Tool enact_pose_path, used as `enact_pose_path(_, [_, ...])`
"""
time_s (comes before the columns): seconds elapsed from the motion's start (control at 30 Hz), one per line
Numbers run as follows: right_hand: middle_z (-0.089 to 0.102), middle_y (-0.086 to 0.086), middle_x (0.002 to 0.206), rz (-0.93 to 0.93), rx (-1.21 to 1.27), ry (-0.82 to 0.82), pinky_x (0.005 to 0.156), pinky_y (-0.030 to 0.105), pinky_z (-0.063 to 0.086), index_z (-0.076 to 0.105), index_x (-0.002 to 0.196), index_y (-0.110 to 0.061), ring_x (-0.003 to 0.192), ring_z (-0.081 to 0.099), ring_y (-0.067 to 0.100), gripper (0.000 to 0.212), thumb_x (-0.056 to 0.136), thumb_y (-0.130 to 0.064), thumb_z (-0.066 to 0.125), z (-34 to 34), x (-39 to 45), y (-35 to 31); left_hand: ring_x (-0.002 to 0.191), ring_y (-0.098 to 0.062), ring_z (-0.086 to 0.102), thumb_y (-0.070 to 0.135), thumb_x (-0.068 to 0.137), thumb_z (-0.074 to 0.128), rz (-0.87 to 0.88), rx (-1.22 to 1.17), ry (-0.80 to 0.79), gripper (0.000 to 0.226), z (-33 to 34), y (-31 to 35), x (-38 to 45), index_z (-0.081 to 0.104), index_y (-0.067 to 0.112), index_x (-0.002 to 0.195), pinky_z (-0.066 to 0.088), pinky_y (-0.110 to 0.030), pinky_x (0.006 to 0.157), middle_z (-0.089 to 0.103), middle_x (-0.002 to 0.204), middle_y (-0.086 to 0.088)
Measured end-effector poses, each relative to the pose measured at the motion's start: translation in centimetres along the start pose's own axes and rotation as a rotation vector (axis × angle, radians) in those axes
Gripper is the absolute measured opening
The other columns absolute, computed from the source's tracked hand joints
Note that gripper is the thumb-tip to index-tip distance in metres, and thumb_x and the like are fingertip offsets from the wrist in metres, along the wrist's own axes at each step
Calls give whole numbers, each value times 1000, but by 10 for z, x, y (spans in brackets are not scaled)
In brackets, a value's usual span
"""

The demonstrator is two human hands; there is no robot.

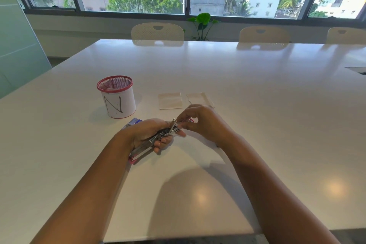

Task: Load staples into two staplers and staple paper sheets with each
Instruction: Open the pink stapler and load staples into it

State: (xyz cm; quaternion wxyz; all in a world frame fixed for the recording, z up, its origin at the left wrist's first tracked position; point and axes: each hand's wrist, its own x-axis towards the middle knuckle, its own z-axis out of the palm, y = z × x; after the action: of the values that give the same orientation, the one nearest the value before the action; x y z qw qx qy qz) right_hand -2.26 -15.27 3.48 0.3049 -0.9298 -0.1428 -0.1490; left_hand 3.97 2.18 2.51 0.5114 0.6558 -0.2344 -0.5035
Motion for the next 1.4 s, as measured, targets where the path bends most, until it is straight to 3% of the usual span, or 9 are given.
enact_pose_path(0.17, [60, -10, 81, -20, 9, -28, 66, 5, 39, 75, 91, -16, 67, 52, -2, 14, 78, -16, 73, -1, 1, 0, 40, -5, 36, 21, 98, 8, 19, 51, -80, 74, 1, 1, -2, 69, 17, 56, 33, -20, 44, 42, 46, 7])
enact_pose_path(0.3, [59, -10, 82, -14, 35, -64, 66, 5, 40, 75, 89, -17, 69, 55, -1, 13, 77, -14, 74, -2, 0, 1, 37, -5, 35, 18, 94, 5, -29, 72, -88, 65, 3, 3, -4, 58, -2, 61, 32, -20, 44, 40, 43, 5])
enact_pose_path(0.43, [61, -7, 86, 0, 39, -93, 67, 4, 40, 75, 89, -18, 74, 56, 2, 14, 76, -13, 74, -3, -1, 2, 37, -5, 34, 18, 94, 5, -28, 40, -93, 76, 5, 3, -4, 68, 14, 51, 31, -19, 43, 40, 43, 7])
enact_pose_path(0.77, [60, -9, 87, 4, -7, -60, 66, 3, 37, 72, 95, -17, 71, 51, -4, 13, 84, -20, 66, 2, 1, 3, 39, -5, 34, 24, 97, 6, -46, -29, -77, 75, 1, 1, -2, 70, 13, 57, 32, -19, 43, 40, 48, 5])
enact_pose_path(0.87, [63, -14, 80, 112, 194, 61, 67, 9, 43, 70, 88, -19, 70, 56, -5, 6, 85, -20, 65, 0, 2, 2, 39, -5, 34, 27, 96, 11, -63, -145, -70, 67, -2, -1, 0, 73, 13, 75, 33, -18, 40, 40, 50, 4])
enact_pose_path(0.97, [68, -6, 81, 222, 589, 109, 63, 12, 49, 64, 85, -17, 66, 62, -4, 8, 89, -12, 59, -5, 4, -1, 38, -5, 34, 27, 96, 13, -64, -175, -44, 61, -4, -1, 0, 72, 10, 88, 33, -18, 39, 40, 49, 4])
enact_pose_path(1.07, [73, -3, 80, 323, 1064, 151, 59, 13, 52, 62, 87, -12, 66, 65, 1, 10, 91, -9, 53, -13, 4, -3, 38, -6, 32, 25, 95, 18, -62, -226, -4, 49, -4, 0, 0, 55, 2, 117, 32, -18, 37, 37, 52, 2])
enact_pose_path(1.13, [74, -1, 77, 370, 1240, 174, 58, 13, 53, 60, 87, -8, 64, 65, 2, 9, 92, -8, 52, -17, 4, -2, 39, -6, 32, 24, 95, 19, -59, -234, 9, 48, -5, -2, 1, 49, 0, 124, 32, -18, 37, 36, 53, 2])
enact_pose_path(1.4, [74, -1, 74, 331, 1037, 128, 70, 18, 56, 61, 78, -9, 69, 68, 7, 14, 80, 4, 64, -10, 4, 4, 56, -12, 46, 21, 85, 41, -17, -351, -93, 40, -13, -3, -1, 43, 6, 121, 45, -24, 48, 46, 67, -5])
